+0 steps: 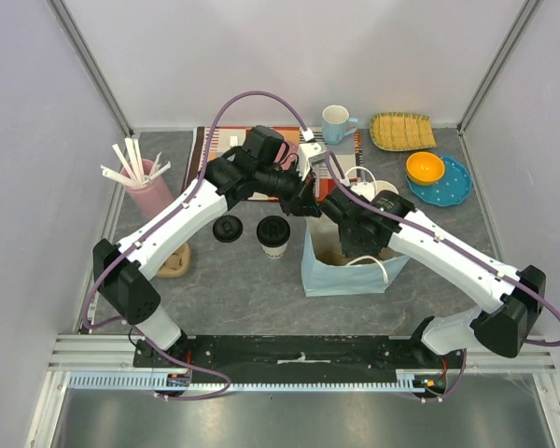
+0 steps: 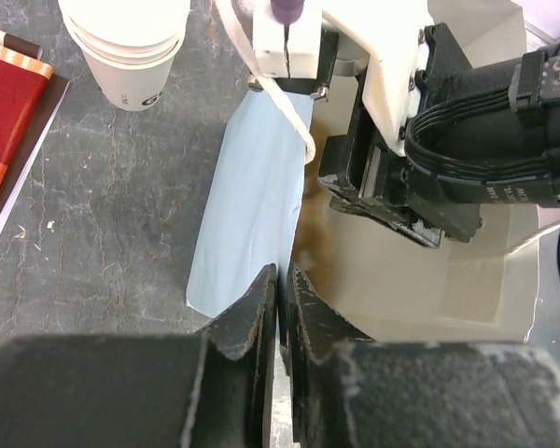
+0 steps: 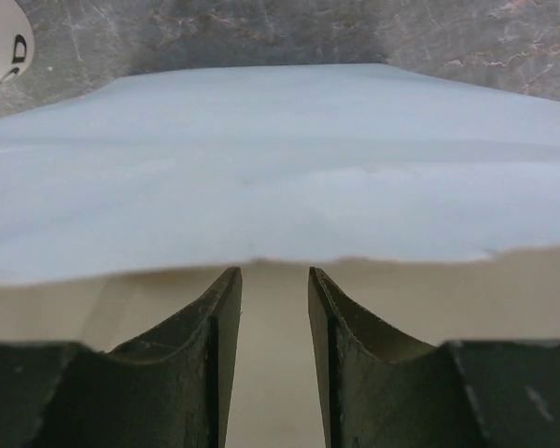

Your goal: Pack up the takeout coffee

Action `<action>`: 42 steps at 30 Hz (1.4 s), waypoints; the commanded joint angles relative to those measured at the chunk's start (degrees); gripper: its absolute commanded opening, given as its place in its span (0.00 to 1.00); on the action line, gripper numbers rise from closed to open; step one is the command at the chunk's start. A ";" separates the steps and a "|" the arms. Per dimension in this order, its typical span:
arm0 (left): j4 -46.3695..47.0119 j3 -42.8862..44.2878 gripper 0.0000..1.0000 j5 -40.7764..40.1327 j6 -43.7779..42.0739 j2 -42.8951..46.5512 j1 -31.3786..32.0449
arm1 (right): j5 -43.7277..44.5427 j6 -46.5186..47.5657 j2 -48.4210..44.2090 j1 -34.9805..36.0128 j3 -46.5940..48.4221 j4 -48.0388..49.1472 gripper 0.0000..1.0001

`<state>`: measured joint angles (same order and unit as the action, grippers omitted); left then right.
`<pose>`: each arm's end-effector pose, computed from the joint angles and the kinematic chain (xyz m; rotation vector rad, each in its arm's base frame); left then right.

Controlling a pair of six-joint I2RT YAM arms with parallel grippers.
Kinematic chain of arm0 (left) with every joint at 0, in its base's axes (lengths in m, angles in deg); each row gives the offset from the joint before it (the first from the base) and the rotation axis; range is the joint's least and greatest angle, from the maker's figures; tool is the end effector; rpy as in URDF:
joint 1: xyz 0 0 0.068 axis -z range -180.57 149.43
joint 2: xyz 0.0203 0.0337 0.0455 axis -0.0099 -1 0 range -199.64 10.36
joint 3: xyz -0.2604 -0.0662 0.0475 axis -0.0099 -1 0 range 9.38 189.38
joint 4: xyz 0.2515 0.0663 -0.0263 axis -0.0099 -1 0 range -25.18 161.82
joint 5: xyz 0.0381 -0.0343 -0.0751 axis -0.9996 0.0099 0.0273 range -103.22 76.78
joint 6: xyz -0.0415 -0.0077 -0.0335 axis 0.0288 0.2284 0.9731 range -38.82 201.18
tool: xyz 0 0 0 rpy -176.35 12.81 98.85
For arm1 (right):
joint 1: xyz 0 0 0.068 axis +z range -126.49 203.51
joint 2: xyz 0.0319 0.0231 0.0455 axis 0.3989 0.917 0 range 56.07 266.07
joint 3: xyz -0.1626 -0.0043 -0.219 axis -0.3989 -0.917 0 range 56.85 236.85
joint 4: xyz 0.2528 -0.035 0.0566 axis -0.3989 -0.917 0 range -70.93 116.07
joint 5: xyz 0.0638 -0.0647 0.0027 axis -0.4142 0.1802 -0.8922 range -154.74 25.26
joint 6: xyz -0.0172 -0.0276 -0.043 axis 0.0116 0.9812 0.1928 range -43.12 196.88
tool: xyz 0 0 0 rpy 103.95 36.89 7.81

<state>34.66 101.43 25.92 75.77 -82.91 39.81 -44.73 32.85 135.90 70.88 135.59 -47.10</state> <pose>0.2604 -0.2509 0.3687 1.2320 1.9231 -1.0904 0.1774 0.1747 0.3252 -0.0128 2.7027 -0.0655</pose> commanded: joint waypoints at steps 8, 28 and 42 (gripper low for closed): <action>2.01 0.24 0.14 1.38 0.66 0.37 0.40 | 1.61 -2.46 0.41 1.23 -4.65 7.34 0.48; -1.85 4.71 0.53 -2.75 -2.94 0.90 0.31 | 4.33 -1.59 -2.31 4.48 15.83 -3.65 0.79; -2.47 4.72 0.02 -1.69 0.92 -0.85 0.31 | 1.88 -0.97 -4.59 3.87 10.30 -0.40 0.79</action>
<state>32.67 104.77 23.82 75.13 -83.09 39.81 -41.88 30.79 133.36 75.01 146.69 -49.66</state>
